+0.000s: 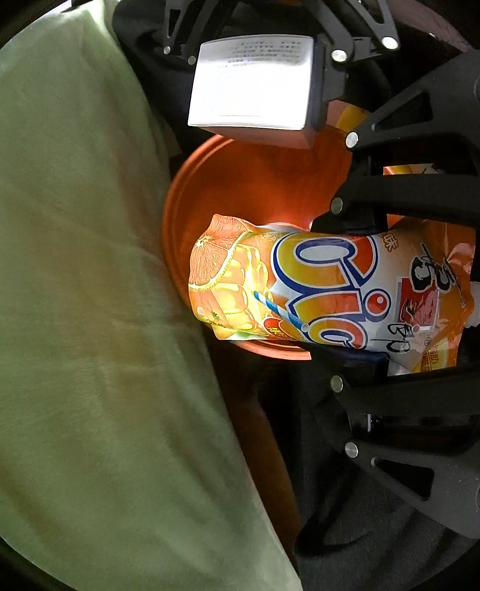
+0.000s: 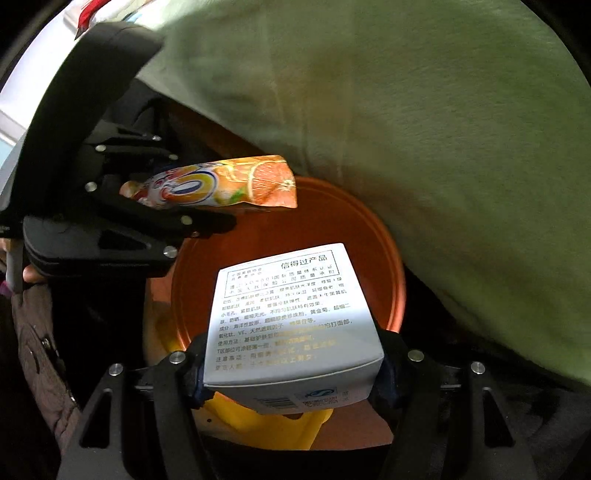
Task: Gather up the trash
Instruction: 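Open both tools to drop the bag and box into the bucket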
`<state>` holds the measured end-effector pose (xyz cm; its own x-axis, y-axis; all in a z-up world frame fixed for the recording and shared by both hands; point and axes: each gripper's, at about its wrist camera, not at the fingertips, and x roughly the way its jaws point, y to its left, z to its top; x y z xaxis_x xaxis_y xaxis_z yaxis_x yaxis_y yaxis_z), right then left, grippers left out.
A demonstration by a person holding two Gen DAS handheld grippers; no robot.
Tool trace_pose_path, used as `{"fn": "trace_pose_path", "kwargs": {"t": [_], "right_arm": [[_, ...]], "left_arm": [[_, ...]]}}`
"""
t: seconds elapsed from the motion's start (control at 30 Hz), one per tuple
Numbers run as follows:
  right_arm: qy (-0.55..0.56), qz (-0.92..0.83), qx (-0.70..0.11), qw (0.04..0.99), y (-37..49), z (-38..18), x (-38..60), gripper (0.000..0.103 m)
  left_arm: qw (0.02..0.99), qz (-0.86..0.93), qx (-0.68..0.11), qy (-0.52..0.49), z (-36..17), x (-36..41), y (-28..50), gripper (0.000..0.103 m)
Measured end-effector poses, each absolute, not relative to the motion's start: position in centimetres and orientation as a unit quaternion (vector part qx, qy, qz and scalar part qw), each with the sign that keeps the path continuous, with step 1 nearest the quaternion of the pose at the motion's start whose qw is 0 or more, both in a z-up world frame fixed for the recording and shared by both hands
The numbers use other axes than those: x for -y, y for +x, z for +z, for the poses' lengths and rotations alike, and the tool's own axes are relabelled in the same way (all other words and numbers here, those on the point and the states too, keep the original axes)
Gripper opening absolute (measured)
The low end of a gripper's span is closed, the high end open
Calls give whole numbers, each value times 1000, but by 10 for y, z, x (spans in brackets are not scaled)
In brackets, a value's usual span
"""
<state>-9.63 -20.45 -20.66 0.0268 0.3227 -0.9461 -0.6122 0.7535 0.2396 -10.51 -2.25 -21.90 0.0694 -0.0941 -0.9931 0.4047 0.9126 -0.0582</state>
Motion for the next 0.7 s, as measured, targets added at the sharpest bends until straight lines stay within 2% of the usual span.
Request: {"fn": "trace_pose_path", "kwargs": {"t": [0.07,0.1,0.13,0.17,0.43,0.57,0.7], "right_arm": [[-123,335,-624,695,-95,-212,202,70],[-131,331,-629,691,-94,-214,199,84],[-136,328,-630,690,-94,-216,199,88],[-138,328,-632,688,-93,-217,197,88],[-129,328,-626,695,-99,-200,204,87],[-78,347,-591,724,-96,-154,226,87],[5,371,-515,773,-80,-87,240,87]], "left_arm": [[715,-167,-667,124,-225,21,-104,45],[710,-160,-674,131,-229,20,-103,61],[705,-152,-680,135,-235,21,-102,70],[704,-148,-681,135,-237,19,-101,76],[710,-154,-674,135,-230,15,-103,77],[744,-177,-633,122,-201,8,-111,77],[796,-201,-564,89,-156,-9,-113,77]]}}
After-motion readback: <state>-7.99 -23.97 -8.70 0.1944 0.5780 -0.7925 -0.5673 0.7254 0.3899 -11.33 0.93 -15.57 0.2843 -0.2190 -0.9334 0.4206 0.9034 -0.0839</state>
